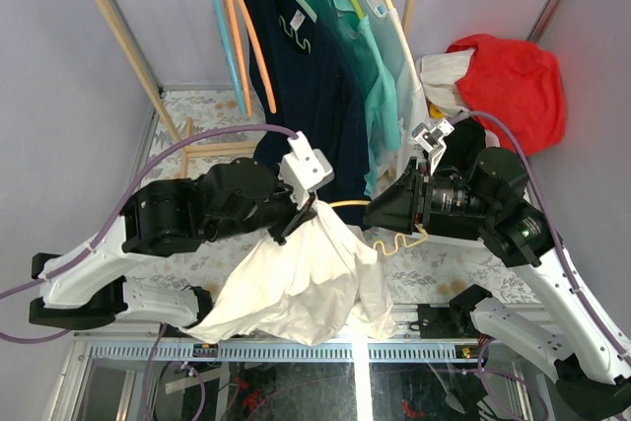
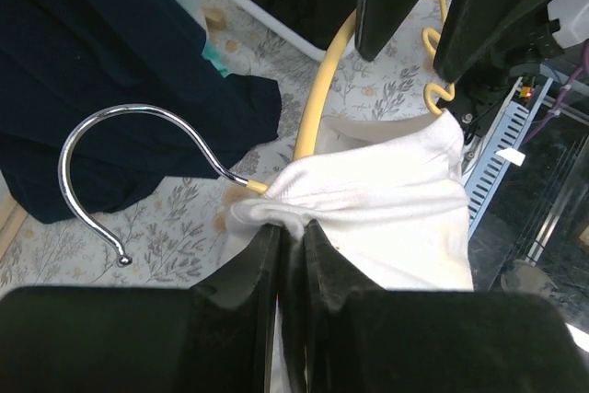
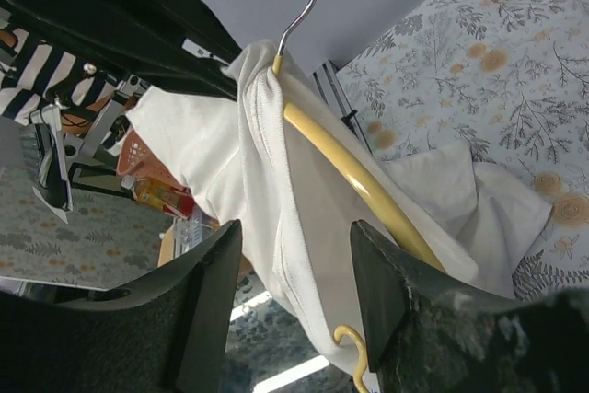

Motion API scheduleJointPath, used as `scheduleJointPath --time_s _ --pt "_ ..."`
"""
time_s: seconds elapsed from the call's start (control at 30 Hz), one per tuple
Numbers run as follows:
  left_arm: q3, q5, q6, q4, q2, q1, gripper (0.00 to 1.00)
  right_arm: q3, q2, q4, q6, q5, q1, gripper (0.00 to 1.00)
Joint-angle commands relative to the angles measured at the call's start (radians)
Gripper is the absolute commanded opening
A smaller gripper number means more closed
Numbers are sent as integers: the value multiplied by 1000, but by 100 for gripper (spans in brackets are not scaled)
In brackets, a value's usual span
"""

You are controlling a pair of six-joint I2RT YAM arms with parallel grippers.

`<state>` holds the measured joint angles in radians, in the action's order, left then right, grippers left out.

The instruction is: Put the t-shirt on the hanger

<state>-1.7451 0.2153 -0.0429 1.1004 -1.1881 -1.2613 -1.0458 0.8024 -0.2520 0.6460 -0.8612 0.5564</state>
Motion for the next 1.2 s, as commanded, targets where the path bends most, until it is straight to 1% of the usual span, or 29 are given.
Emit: scheduleJointPath --time_s 0.0,0.07,0.2,0.27,0.53,0.67,0.87,0.93,1.07,1.17 --pt "-83 -55 35 -51 -35 2 0 -67 -7 -76 -74 -53 0 57" --pt "-99 -60 45 -47 -52 2 0 -59 -3 -116 -96 -68 0 56" --pt "-133 -60 58 -39 -77 3 0 -23 -12 -126 -104 -84 0 56" --pt "-157 -55 65 -35 -97 2 0 3 -23 -109 -98 -112 1 53" --pt "-171 -57 77 -45 -128 3 0 46 -30 -47 -59 -181 1 44" --pt "-176 -51 85 -53 -144 3 0 53 -21 -38 -62 -198 2 36" --pt "-197 -41 89 -54 -161 4 0 72 -13 -19 -61 -230 2 35" --pt "-205 -30 92 -53 -162 4 0 79 -15 -34 -77 -235 2 31" --pt "-223 -13 96 -46 -157 8 0 81 -27 -113 -137 -232 2 27" --pt "-240 -4 102 -40 -153 10 0 73 -31 -181 -184 -208 2 27"
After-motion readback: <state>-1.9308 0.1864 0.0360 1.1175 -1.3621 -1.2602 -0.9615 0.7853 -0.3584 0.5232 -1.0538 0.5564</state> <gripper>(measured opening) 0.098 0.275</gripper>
